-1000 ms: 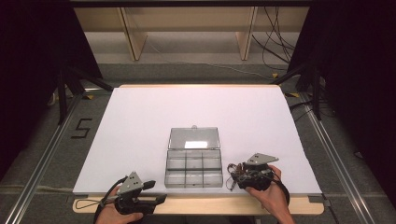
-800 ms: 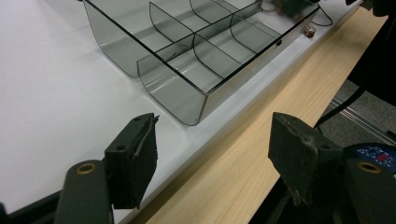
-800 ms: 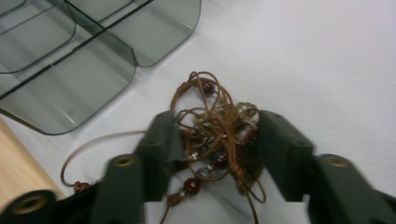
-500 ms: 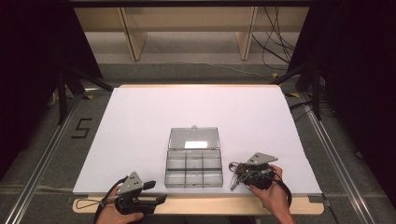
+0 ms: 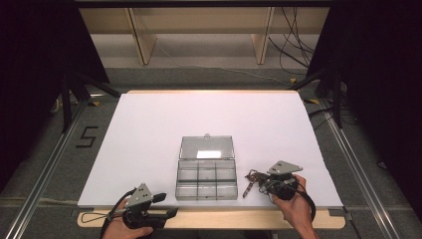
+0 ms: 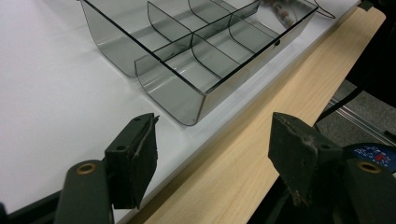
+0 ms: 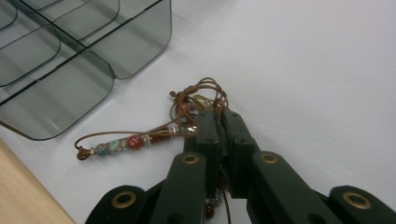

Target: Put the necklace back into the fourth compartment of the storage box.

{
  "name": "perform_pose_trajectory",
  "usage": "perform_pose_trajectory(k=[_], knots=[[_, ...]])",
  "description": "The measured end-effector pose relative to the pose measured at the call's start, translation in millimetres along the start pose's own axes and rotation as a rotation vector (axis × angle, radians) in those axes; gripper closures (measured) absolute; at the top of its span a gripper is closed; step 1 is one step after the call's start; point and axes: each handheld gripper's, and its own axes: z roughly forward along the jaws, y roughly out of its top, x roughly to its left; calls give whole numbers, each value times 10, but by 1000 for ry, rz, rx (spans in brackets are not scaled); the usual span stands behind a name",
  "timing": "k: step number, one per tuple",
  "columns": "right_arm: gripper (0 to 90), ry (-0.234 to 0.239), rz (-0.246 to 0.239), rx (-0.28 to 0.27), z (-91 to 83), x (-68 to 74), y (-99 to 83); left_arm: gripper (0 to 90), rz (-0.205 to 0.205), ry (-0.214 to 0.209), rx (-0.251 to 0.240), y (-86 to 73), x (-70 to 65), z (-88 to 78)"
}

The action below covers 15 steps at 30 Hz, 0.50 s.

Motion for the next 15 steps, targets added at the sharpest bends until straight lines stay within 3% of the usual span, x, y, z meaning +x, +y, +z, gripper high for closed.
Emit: perform_pose_trajectory(k=[2, 7, 9, 10, 11, 15], knots=[[877, -7, 3, 5, -47, 34, 23, 320, -19, -7, -16, -6, -12, 17], [879, -6, -27, -13, -93, 45, 64, 321, -27, 3, -1, -6, -13, 9], [879, -4, -17, -19, -112, 33, 68, 321, -47, -10, -20, -7, -32, 17], [879, 6, 7, -17, -123, 38, 69, 321, -46, -10, -20, -7, -31, 17], [880, 5, 0, -49, -145, 8, 85, 321, -17, 3, 6, -4, -6, 4], [880, 22, 29, -72, -213, 13, 125, 322, -33, -4, -10, -5, -17, 12]])
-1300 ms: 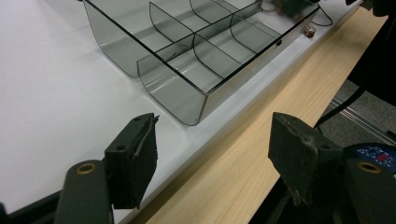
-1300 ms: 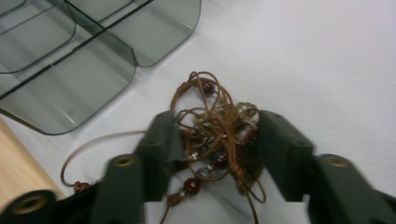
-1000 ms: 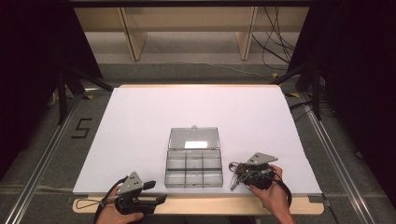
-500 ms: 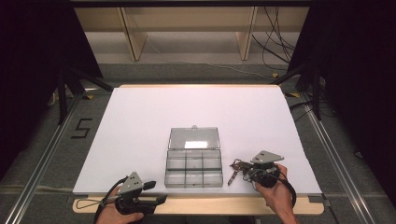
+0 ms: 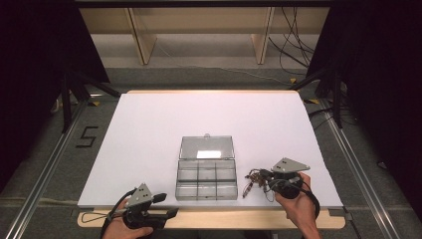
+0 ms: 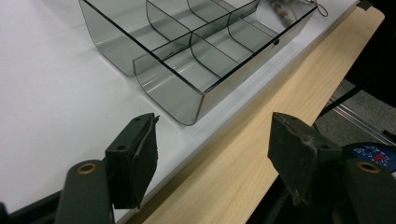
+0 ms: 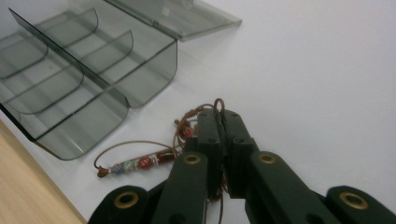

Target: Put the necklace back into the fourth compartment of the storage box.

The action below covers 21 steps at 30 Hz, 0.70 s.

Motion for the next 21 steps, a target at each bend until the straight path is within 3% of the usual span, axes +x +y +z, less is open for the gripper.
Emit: perform_pose_trajectory(k=[3, 4, 5, 6, 8, 9, 12, 15, 20, 21], knots=[[880, 1, 12, -24, -72, 12, 66, 323, -2, 1, 2, 0, -3, 1], [881, 0, -6, -40, -87, 1, 91, 324, 11, 6, 12, 1, 6, -4], [880, -2, 12, -41, -110, 14, 112, 324, -13, -7, -9, -1, -14, 5], [881, -4, 1, -49, -122, 0, 129, 324, -14, -7, -11, -1, -15, 6], [881, -5, -3, -61, -144, -8, 163, 324, 16, 6, 15, 2, 11, -6], [881, -1, -13, -59, -145, -18, 176, 324, 0, -1, 0, 0, -1, 1], [881, 5, 7, -62, -139, -17, 189, 326, 17, 7, 14, 3, 12, -9], [882, 6, 4, -73, -154, -16, 216, 325, -3, -1, 0, 0, -4, 2], [882, 5, 17, -93, -243, -21, 291, 325, 16, 6, 14, 3, 10, -5], [882, 9, -3, -117, -283, -40, 334, 325, 0, 0, 0, 1, -1, 1]])
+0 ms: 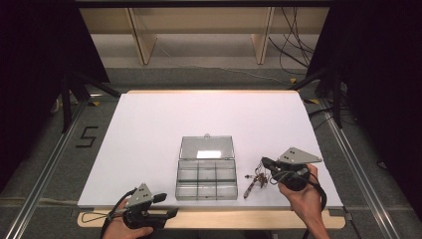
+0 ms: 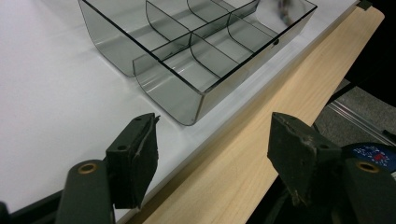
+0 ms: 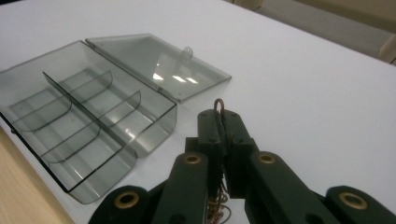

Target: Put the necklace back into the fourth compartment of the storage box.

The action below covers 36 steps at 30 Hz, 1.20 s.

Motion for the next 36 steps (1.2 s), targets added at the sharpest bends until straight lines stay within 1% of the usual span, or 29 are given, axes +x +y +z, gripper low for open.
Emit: perform_pose_trajectory(k=[3, 4, 5, 6, 7, 8, 9, 10, 11, 13, 14, 15, 17, 19, 20, 21, 22, 23, 24, 26, 27, 28, 29, 30, 32, 33, 34, 35, 36], knots=[[882, -11, 8, -7, -46, 12, 41, 325, 6, 4, 5, 1, 4, -2], [883, -11, 5, -20, -61, 6, 58, 325, 14, 7, 14, 2, 10, -5], [882, -12, 19, -16, -83, 20, 74, 325, 13, 7, 14, 2, 9, -4], [883, -8, 2, -25, -91, 1, 91, 325, -1, 1, 0, -1, 1, 5], [883, -12, 5, -40, -92, 4, 101, 325, -4, 1, -1, -1, -5, 5], [883, -8, 0, -35, -108, 3, 116, 325, -6, -6, -9, -3, -7, 10], [883, -7, 0, -41, -109, -2, 126, 325, -1, -3, -7, -1, -7, 7], [883, -6, 15, -45, -116, 18, 146, 325, -3, 1, -3, 0, -6, 6], [883, -6, 15, -45, -116, 18, 146, 325, -3, 1, -3, 0, -6, 6], [883, -2, 14, -49, -132, 16, 173, 325, -4, -3, -2, -2, -1, 7], [883, -4, 10, -58, -152, 14, 205, 325, -4, -6, -9, -2, -6, 11], [883, -2, 3, -68, -157, 8, 221, 325, 8, -9, -11, 0, 0, 11], [883, -6, 7, -77, -186, 7, 257, 325, 9, -9, -11, 0, 0, 11], [883, -3, -2, -84, -199, -4, 280, 325, 8, -9, -12, 0, 1, 12], [883, -11, 5, -96, -236, 6, 322, 326, -8, -3, 2, 0, -2, 10], [883, -9, -11, -109, -244, -8, 348, 325, -16, -7, 1, 3, -9, 11], [883, -11, 1, -114, -263, 6, 370, 325, -16, -7, 1, 3, -9, 11], [883, -1, -17, -116, -274, -4, 398, 325, -13, -4, -1, 0, -9, 12], [883, -8, -27, -117, -296, -5, 423, 325, -13, -4, -1, 0, -9, 12], [883, -2, -30, -125, -322, -6, 466, 325, 15, -10, -1, 6, 6, 12], [883, -2, -30, -125, -322, -6, 466, 325, 15, -10, -1, 6, 6, 12], [883, -5, -34, -141, -333, -5, 498, 325, -10, -8, 1, 2, -6, 14], [883, -5, -34, -141, -333, -5, 498, 325, -8, -7, 1, 2, -5, 14], [883, -4, -49, -133, -352, -17, 516, 326, -8, -7, 0, 4, -5, 15], [883, -4, -16, -135, -367, 4, 534, 325, -7, -10, -5, 5, -9, 21], [883, -10, -44, -158, -361, -19, 547, 325, -5, -11, -4, 5, -8, 22], [883, 6, -36, -143, -376, -18, 569, 325, 14, -7, -1, 7, 1, 20], [883, 6, -36, -143, -376, -18, 569, 326, 14, -7, -1, 7, 1, 20], [883, 8, -24, -147, -389, -4, 593, 325, 14, -7, 0, 8, 2, 23]])
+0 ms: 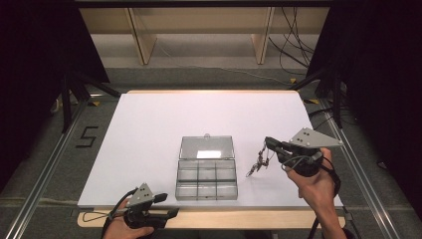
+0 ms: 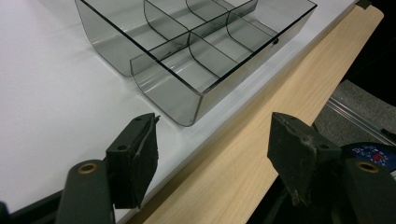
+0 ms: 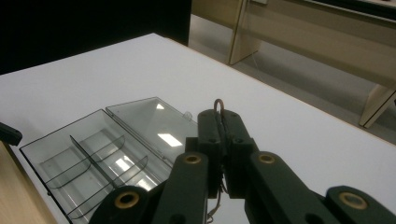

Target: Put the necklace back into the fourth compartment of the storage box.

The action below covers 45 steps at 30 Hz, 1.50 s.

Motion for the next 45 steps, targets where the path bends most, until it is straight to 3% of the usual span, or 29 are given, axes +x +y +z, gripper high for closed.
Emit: perform_pose_trajectory(k=[6, 8, 11, 12, 16, 17, 25, 26, 29, 33, 36, 45], knots=[[883, 3, -23, -3, -48, 13, 104, 325, 0, -1, 0, 1, -1, 3], [883, -1, -65, -27, -51, 10, 173, 325, -4, -1, -2, 1, -4, 6], [883, 4, -38, -16, -65, 45, 217, 325, -7, 3, -8, -1, -9, 12], [883, -6, -79, -37, -65, 41, 270, 325, -7, -6, -4, 1, -6, 11], [883, -9, -87, -60, -54, 84, 344, 325, -9, -2, -8, 0, -8, 14], [883, 1, -105, -57, -43, 104, 394, 325, -3, 4, -7, 0, -6, 9], [883, 55, -107, -48, 26, 239, 529, 325, -1, -5, 0, 0, -2, 8], [883, 62, -136, -56, 44, 268, 573, 326, -2, -4, -1, 0, -4, 8], [883, 80, -139, -55, 67, 312, 607, 325, -8, -6, -5, -1, -6, 13], [883, 105, -155, -72, 143, 401, 663, 325, 0, 1, -3, -1, -4, 8], [883, 149, -165, -55, 235, 492, 696, 326, -6, -4, -4, -1, -5, 10], [883, 210, -187, -50, 434, 691, 737, 326, -3, -6, -3, -3, 9, 11]])
